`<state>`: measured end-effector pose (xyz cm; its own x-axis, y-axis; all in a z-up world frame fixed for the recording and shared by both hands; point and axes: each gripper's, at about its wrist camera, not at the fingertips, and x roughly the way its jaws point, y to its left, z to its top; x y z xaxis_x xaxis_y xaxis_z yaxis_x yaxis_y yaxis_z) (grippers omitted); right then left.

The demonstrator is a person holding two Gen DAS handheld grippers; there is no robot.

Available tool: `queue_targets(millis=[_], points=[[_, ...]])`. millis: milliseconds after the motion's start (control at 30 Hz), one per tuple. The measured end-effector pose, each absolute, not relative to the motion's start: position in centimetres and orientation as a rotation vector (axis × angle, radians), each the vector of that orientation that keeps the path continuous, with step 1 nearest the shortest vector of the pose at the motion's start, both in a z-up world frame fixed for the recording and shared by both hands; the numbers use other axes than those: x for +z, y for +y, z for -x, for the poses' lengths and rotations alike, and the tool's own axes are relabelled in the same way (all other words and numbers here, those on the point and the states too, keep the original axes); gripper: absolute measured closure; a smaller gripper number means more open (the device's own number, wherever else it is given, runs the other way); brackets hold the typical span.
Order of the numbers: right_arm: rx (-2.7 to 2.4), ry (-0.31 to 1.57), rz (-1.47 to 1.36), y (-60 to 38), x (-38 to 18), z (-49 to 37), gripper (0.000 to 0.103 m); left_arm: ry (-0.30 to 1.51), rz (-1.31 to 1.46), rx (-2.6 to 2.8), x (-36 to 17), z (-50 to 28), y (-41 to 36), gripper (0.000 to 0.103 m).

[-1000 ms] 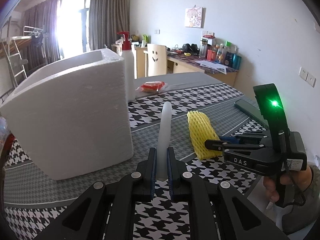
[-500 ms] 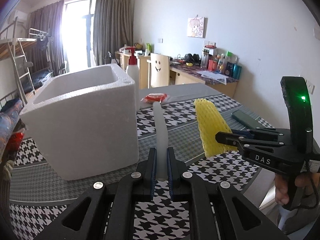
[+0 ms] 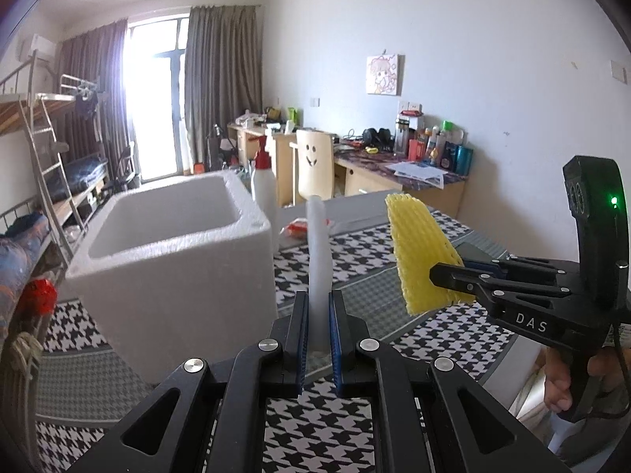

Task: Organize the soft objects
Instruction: 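Lift the foam tube and mesh sleeve off the table in both tools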

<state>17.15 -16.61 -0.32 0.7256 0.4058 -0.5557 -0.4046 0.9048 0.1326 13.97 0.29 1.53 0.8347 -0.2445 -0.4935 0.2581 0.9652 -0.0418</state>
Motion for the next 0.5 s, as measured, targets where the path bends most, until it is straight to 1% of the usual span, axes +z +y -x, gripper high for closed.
queue_targets(millis=[500], points=[[0.461, 0.516, -0.005, -16.0, 3.0, -18.1, 0.083, 0.433, -0.033, -0.267, 5.0, -14.6, 1.1, 0.092]])
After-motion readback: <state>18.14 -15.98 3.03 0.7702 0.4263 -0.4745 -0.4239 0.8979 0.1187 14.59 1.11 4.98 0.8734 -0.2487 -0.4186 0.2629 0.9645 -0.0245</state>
